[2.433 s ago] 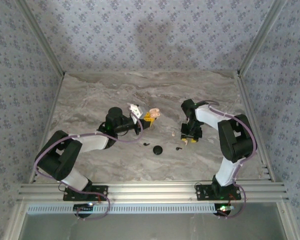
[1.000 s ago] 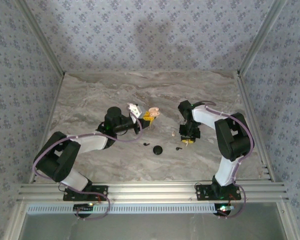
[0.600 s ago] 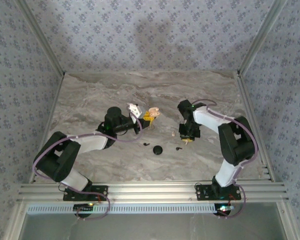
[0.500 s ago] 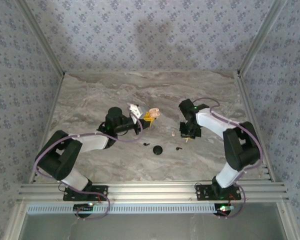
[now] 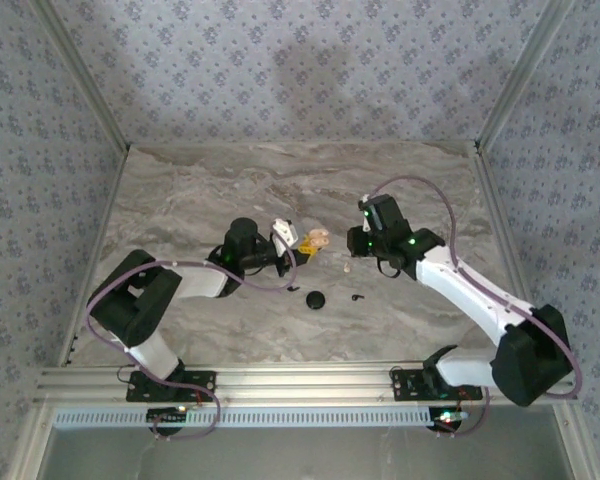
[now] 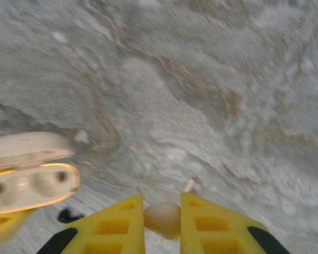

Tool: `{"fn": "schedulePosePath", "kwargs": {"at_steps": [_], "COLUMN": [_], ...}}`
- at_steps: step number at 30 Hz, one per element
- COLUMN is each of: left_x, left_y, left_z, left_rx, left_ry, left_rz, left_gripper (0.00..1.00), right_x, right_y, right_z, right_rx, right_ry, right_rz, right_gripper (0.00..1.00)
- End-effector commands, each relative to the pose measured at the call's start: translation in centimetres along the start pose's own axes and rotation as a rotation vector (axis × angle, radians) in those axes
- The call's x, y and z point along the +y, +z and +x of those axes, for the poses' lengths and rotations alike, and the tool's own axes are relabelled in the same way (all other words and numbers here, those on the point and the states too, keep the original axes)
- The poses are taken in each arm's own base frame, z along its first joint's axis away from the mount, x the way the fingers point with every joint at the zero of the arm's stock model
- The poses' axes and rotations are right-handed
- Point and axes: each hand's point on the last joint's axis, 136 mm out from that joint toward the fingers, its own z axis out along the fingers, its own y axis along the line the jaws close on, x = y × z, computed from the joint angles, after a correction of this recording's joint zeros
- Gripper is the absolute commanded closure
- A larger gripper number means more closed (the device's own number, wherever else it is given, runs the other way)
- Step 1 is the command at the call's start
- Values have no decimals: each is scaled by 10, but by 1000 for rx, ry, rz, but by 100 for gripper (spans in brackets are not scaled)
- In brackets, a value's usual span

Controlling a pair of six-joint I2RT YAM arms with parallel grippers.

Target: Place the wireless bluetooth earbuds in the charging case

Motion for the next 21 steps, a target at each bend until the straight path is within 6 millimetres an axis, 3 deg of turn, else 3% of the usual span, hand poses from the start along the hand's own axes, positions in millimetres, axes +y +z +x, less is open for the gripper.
{"fn": "schedulePosePath", "kwargs": {"at_steps": [1,9,21], "left_x": [-2,-6,-7], "left_y": [6,7,6], "left_z": [-23,-34,-51], "left_rx": [-61,-86,-136], "left_ry": [74,98,84], "left_rz": [26,39,39], "left_gripper": [90,90,90], "right_x": [23,61,80], "right_y": [-18,-38,-26], "right_z": [-31,-52,-47], "right_rx": [-152,-292,-301], "right_ry": [-96,-188,-208], "right_rz": [-57,-153,-216], "right_gripper": [81,80,80]}}
